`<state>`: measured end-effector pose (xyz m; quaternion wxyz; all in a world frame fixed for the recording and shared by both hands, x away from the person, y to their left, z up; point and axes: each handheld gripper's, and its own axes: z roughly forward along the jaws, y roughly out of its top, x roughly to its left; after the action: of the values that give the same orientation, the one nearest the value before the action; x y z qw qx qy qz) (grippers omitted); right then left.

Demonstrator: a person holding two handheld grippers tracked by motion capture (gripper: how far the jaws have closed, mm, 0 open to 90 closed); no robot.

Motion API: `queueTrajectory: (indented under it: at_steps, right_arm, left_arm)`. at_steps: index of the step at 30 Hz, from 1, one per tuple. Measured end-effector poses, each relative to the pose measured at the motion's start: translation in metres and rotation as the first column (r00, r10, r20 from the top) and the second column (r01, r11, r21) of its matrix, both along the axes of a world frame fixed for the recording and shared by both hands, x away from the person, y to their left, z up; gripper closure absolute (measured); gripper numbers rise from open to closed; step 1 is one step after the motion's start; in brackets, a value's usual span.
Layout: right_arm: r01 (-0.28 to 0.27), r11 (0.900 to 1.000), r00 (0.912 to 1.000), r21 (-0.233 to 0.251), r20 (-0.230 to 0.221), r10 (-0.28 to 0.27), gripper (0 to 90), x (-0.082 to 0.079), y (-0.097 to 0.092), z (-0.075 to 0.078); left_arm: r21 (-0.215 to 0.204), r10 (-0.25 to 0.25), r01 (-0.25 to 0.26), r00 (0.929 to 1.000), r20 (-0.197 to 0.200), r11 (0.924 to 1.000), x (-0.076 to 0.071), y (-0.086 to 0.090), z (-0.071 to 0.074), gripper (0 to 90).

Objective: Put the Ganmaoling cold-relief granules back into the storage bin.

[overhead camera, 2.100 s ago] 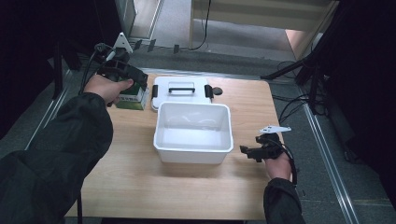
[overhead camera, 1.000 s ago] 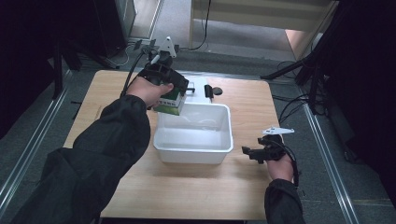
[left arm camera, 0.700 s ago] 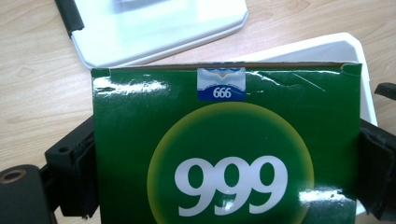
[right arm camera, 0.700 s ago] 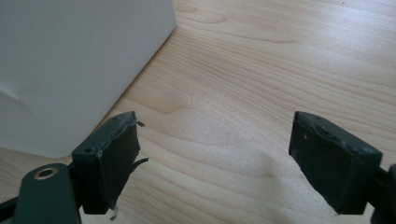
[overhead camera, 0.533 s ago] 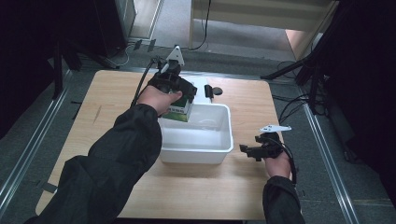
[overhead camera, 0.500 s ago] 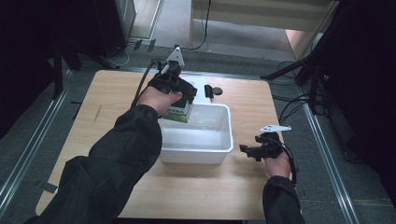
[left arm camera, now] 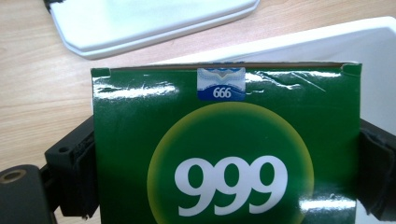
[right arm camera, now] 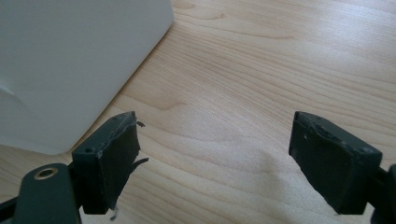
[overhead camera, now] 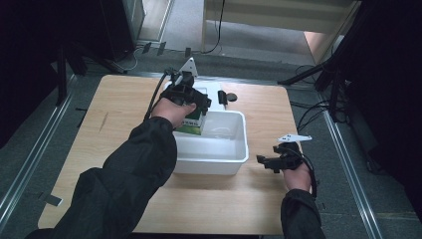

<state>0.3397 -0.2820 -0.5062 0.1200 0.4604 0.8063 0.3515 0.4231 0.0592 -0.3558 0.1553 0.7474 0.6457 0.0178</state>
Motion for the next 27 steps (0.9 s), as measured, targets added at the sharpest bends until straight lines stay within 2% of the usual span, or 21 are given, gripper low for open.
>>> queueTrajectory:
  at_steps: [10,20,25,27]
  right_arm:
    - [-0.001,1.0000,1.0000,0.002,0.005,0.001,16.2,0.000,-0.002,0.000]
    - [-0.002,1.0000,1.0000,0.007,0.002,0.002,16.2,0.000,-0.001,0.000]
    - [-0.004,1.0000,1.0000,0.007,0.003,0.004,16.2,0.000,-0.001,0.000]
    - [-0.004,1.0000,1.0000,0.007,0.004,0.004,16.2,0.000,-0.001,0.000]
  left_arm:
    - [0.024,0.008,-0.008,0.9998,-0.020,0.9997,0.005,-0.010,-0.010,4.9]
    - [0.041,0.042,-0.040,0.9984,-0.039,0.9984,0.009,-0.012,-0.017,4.7]
    - [0.042,0.081,-0.079,0.9958,-0.042,0.9959,0.011,-0.013,-0.019,4.6]
    - [0.048,0.083,-0.081,0.9957,-0.041,0.9956,0.012,-0.013,-0.020,4.6]
